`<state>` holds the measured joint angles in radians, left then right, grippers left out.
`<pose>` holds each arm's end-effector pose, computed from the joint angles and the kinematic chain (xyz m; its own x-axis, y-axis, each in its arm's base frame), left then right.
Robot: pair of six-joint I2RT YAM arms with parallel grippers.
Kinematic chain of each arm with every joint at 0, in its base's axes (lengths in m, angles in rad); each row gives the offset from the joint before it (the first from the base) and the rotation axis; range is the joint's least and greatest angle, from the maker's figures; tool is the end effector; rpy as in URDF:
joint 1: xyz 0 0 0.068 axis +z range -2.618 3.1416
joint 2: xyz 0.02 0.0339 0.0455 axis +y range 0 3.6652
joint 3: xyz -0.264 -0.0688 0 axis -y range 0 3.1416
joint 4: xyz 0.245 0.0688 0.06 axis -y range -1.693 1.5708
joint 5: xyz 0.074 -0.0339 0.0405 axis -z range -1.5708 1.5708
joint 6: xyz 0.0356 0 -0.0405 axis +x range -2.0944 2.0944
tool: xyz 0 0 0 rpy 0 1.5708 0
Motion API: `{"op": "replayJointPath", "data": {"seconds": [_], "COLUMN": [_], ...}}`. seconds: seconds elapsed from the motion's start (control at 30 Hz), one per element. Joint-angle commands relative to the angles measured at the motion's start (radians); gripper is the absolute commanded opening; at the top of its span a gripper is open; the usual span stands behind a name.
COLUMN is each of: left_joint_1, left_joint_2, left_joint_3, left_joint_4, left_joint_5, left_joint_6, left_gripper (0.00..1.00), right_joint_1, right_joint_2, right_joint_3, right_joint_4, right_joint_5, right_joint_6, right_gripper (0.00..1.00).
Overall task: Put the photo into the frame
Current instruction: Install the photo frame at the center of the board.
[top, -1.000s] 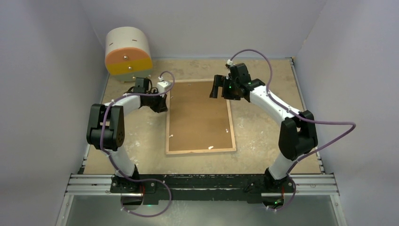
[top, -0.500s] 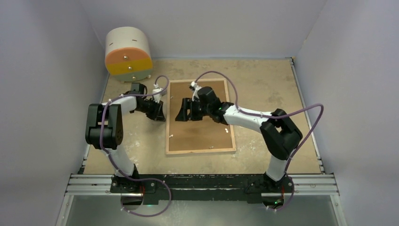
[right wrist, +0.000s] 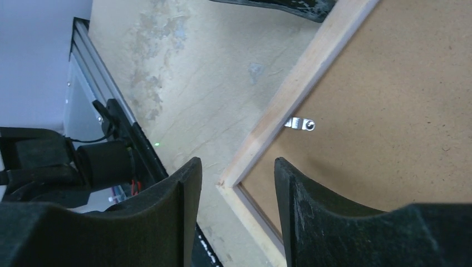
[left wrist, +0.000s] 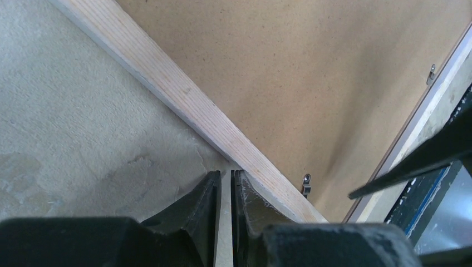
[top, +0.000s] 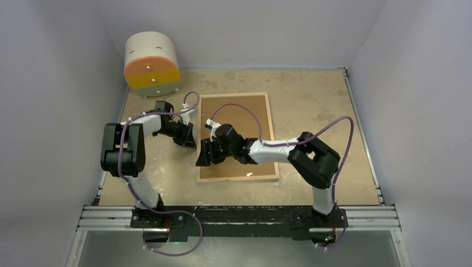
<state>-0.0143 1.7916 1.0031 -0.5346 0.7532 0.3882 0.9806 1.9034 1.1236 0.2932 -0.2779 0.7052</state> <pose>0.3172 -0.0289 0.1427 -0.8298 0.2880 -0.4779 0.5318 0.6677 -0.5210 0.2247 0.3529 0.1828 -0.8035 -0.0796 -0.5899 -0.5425 0.5059 0.6706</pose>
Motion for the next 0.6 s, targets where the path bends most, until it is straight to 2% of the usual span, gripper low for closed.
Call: {"op": "replayJointPath", "data": {"seconds": [0.0, 0.23, 0.57], "left_joint_1": [0.001, 0.0, 0.0], "left_joint_2": [-0.007, -0.009, 0.03], "left_joint_3": [0.049, 0.066, 0.042], "left_joint_4": [-0.03, -0.038, 0.022], "left_joint_5": [0.06, 0.07, 0.013], "left_joint_6": [0.047, 0.045, 0.023], "left_gripper": [0.15, 0.15, 0.12], "right_joint_1": [-0.003, -0.002, -0.002], "right_joint_2": [0.033, 0.061, 0.101], "right_joint_3": [-0.019, -0.021, -0.004], "right_joint_4": [0.085, 0.1, 0.126], "right_joint_5": [0.002, -0.004, 0.002], "right_joint_6": [0.018, 0.02, 0.027], "right_gripper": [0.53, 0.51, 0.49]}}
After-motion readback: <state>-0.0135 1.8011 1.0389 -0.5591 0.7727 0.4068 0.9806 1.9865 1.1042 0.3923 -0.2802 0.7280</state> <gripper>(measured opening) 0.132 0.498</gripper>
